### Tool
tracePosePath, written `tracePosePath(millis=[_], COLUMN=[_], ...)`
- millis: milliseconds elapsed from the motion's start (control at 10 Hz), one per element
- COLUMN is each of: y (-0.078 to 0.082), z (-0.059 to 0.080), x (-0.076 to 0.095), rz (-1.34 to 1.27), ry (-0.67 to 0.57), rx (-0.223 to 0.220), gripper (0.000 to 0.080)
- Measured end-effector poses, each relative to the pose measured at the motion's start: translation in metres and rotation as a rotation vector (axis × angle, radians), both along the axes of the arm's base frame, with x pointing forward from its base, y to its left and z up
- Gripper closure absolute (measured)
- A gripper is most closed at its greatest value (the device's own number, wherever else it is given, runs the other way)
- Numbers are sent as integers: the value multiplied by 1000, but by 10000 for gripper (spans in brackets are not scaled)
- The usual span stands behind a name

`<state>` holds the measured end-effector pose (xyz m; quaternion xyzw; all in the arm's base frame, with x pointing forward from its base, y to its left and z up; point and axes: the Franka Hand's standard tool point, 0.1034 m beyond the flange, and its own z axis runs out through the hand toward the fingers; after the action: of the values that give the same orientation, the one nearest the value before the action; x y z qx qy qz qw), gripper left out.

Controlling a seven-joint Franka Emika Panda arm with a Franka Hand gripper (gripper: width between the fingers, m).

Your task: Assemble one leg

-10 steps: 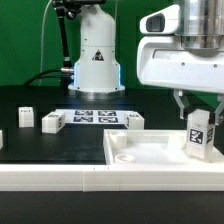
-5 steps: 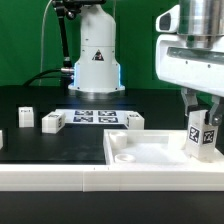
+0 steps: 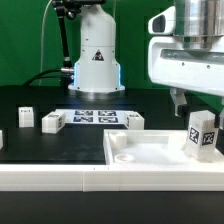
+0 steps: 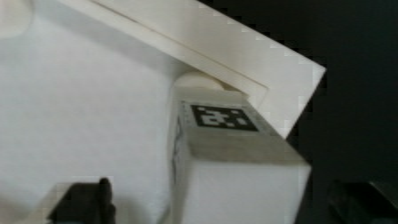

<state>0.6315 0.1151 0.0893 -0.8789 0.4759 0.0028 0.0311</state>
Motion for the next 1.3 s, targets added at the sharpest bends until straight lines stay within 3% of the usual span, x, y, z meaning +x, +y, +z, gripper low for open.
tracePosePath(millis=[500,1300], y=[-2,-1], z=[-2,-5], x=[2,2], rz=[518,1006], ry=[-28,-69], rx=[-13,-49], gripper=[151,151])
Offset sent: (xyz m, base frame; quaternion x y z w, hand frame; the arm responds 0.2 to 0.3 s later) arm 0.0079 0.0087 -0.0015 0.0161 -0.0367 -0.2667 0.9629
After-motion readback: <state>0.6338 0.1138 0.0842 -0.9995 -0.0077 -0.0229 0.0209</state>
